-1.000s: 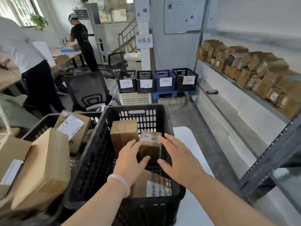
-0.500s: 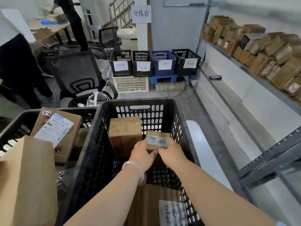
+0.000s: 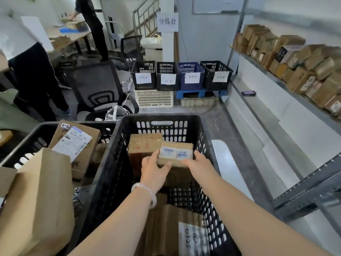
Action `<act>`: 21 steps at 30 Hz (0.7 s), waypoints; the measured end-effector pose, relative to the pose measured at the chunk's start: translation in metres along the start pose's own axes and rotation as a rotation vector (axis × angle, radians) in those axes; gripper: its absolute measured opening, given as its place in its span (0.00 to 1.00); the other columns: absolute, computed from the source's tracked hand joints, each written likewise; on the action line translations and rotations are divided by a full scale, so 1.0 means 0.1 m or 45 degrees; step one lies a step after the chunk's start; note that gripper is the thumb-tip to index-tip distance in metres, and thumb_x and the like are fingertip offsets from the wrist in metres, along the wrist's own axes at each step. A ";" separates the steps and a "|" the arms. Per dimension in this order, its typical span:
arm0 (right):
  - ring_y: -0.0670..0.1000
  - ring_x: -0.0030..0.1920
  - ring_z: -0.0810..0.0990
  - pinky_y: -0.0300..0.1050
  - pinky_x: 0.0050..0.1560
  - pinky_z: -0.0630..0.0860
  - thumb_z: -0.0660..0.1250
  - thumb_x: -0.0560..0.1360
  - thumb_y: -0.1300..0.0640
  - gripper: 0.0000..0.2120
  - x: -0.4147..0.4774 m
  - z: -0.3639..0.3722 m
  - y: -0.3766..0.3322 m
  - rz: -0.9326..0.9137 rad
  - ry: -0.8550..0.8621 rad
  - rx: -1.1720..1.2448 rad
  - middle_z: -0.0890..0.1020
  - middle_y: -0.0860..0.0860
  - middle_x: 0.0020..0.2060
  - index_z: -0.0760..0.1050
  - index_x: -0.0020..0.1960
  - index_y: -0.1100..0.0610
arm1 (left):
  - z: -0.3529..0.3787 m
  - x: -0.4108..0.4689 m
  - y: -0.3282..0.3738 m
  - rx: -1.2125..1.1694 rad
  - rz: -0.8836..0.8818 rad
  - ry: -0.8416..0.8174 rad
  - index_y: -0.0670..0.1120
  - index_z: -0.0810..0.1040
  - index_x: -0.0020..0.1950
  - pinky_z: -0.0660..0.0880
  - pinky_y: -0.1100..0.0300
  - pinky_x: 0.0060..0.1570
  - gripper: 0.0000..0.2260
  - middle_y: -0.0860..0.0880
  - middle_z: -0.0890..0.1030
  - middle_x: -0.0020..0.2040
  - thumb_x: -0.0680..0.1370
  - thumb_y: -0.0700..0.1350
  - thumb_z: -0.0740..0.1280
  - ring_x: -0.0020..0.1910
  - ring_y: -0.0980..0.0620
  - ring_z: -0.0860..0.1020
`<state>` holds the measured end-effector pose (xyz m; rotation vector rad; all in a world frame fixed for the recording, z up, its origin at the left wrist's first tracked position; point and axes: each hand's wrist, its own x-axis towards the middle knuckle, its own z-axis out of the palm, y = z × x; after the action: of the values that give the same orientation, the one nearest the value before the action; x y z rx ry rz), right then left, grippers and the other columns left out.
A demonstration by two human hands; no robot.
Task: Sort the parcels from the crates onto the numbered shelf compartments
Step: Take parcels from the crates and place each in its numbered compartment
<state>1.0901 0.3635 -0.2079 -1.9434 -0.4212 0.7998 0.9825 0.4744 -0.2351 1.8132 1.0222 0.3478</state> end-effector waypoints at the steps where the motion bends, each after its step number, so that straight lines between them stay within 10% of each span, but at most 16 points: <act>1: 0.47 0.57 0.73 0.46 0.55 0.69 0.65 0.72 0.49 0.21 -0.08 -0.04 -0.04 -0.044 -0.010 0.021 0.74 0.48 0.61 0.71 0.66 0.43 | -0.05 -0.10 0.05 -0.048 0.052 0.035 0.52 0.62 0.77 0.61 0.60 0.66 0.29 0.53 0.62 0.67 0.79 0.46 0.69 0.64 0.54 0.67; 7: 0.47 0.57 0.79 0.52 0.61 0.75 0.67 0.70 0.47 0.18 -0.44 -0.32 -0.17 -0.227 0.042 0.403 0.80 0.46 0.56 0.72 0.59 0.45 | -0.19 -0.57 0.33 -0.390 0.279 0.156 0.61 0.68 0.61 0.75 0.59 0.59 0.20 0.57 0.75 0.62 0.77 0.42 0.71 0.59 0.60 0.75; 11: 0.50 0.52 0.82 0.56 0.59 0.77 0.63 0.77 0.48 0.04 -0.62 -0.48 -0.20 -0.309 0.047 0.596 0.83 0.49 0.50 0.75 0.51 0.42 | -0.23 -0.73 0.60 -0.489 0.365 0.174 0.59 0.64 0.71 0.73 0.62 0.59 0.24 0.57 0.73 0.65 0.78 0.50 0.68 0.60 0.62 0.74; 15: 0.37 0.47 0.81 0.38 0.47 0.80 0.60 0.81 0.53 0.10 -0.82 -0.68 -0.25 -0.442 0.023 0.604 0.80 0.44 0.53 0.72 0.61 0.45 | -0.17 -0.86 0.83 -0.388 0.444 0.153 0.65 0.63 0.70 0.71 0.58 0.64 0.27 0.55 0.67 0.69 0.71 0.66 0.64 0.63 0.60 0.71; 21: 0.46 0.56 0.78 0.48 0.58 0.77 0.68 0.77 0.55 0.14 -1.02 -0.99 -0.10 -0.568 0.068 0.424 0.77 0.48 0.54 0.71 0.58 0.42 | 0.12 -1.11 0.88 -0.432 0.449 0.246 0.70 0.68 0.59 0.75 0.51 0.64 0.18 0.55 0.71 0.67 0.77 0.51 0.70 0.64 0.57 0.74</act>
<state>1.0843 0.2435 -0.1303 -1.4827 -0.6196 0.4896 0.9656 0.3674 -0.1427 1.6635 0.7138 0.8726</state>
